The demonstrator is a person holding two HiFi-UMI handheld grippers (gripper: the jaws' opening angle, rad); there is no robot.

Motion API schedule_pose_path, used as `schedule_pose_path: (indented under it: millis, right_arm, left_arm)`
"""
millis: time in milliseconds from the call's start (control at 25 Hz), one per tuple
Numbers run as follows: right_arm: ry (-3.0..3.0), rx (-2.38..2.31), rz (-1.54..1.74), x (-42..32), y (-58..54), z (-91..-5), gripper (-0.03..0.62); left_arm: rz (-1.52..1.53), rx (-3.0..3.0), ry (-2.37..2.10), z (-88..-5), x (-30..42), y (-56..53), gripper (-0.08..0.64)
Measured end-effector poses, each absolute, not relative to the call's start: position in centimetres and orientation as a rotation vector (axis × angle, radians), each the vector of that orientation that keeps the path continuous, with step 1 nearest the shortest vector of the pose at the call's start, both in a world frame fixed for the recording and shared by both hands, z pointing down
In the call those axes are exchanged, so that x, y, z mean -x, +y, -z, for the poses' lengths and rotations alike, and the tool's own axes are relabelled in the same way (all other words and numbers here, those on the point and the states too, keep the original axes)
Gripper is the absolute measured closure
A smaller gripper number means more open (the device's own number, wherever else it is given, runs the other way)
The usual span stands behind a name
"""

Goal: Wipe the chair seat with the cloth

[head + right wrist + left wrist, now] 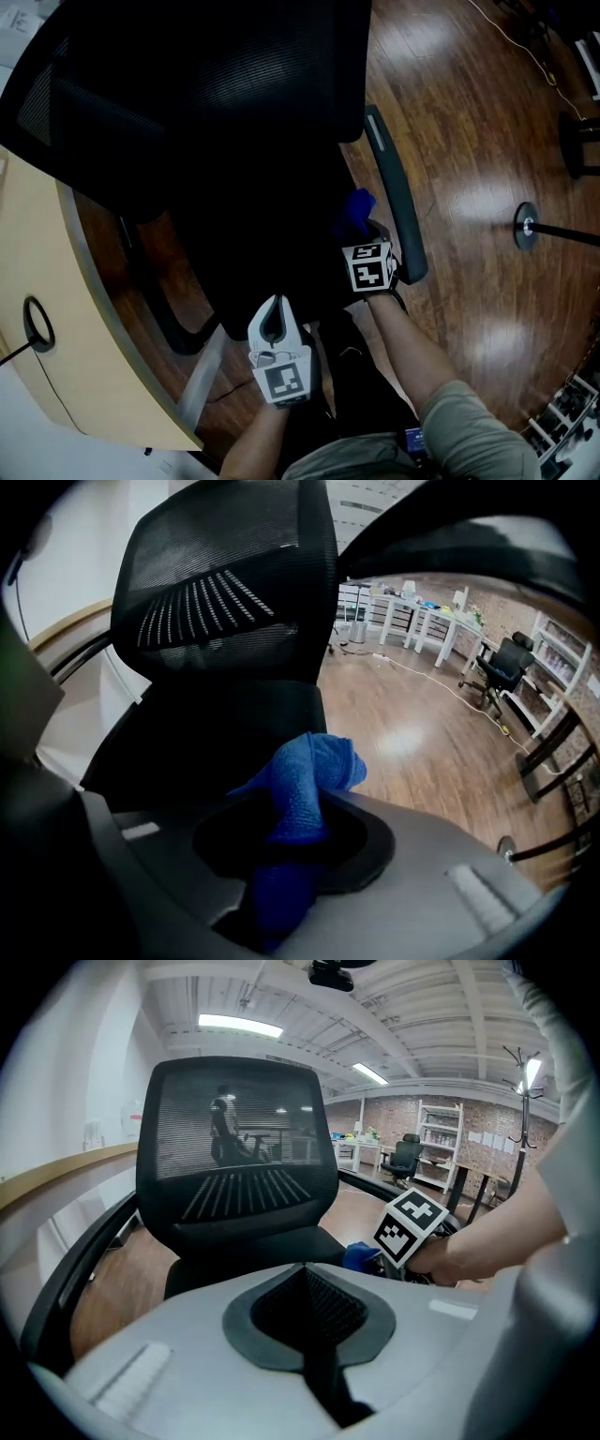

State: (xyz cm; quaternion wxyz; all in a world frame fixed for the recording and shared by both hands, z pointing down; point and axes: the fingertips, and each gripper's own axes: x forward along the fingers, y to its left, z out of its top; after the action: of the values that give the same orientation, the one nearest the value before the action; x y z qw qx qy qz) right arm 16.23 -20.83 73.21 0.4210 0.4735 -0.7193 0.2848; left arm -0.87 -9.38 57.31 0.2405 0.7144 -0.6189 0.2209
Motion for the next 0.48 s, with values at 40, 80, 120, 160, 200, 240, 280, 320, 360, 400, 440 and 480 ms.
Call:
schedule_pose_path:
  millis: [40, 80, 120, 160, 200, 240, 280, 320, 360, 400, 440, 480]
  right_arm:
    - [-1.807, -1.181, -0.705, -16.0, -20.9, -72.8, 0.495]
    - [-1.816, -1.175, -0.692, -15.7, -21.0, -72.3, 0.495]
    - [-1.828, -1.168, -0.678, -15.1, -21.0, -71.7, 0.495]
    - [-1.844, -1.159, -0.661, -14.3, -21.1, -71.0, 0.495]
    - [-1.864, -1.144, -0.64, -13.4, -21.0, -70.4, 0.495]
    - [-1.889, -1.125, -0.621, -12.2, -20.9, -69.9, 0.495]
    - [-1.92, -1.102, -0.605, -10.8, -20.7, -69.4, 0.495]
    - [-1.957, -1.074, -0.592, -9.2, -20.3, -69.0, 0.495]
    - [-1.997, -1.042, -0.578, -7.4, -19.9, -68.5, 0.495]
    - [-2.038, -1.005, -0.559, -5.4, -19.4, -68.1, 0.495]
    - [-2.075, -0.963, -0.533, -3.3, -18.7, -67.8, 0.495]
    - [-2.11, -0.918, -0.502, -1.2, -18.0, -67.6, 0.495]
  left_arm:
    - [-0.601, -1.937, -1.709, -57.1, 1.4, -9.3, 0.555]
    - [-0.598, -1.92, -1.725, -56.9, 2.1, -9.2, 0.555]
    - [-0.595, -1.902, -1.741, -56.7, 3.0, -9.1, 0.555]
    - [-0.593, -1.883, -1.758, -56.6, 3.9, -8.9, 0.555]
    - [-0.59, -1.864, -1.775, -56.5, 4.9, -8.7, 0.555]
    - [-0.585, -1.846, -1.792, -56.4, 5.9, -8.4, 0.555]
    - [-0.578, -1.828, -1.81, -56.4, 7.0, -8.1, 0.555]
    - [-0.569, -1.812, -1.83, -56.3, 8.1, -7.7, 0.555]
    - [-0.561, -1.797, -1.852, -56.2, 9.3, -7.3, 0.555]
    - [-0.553, -1.782, -1.875, -56.1, 10.5, -6.8, 0.555]
    - [-0.545, -1.766, -1.897, -56.1, 11.6, -6.2, 0.555]
    - [-0.534, -1.75, -1.915, -56.0, 12.6, -5.5, 0.555]
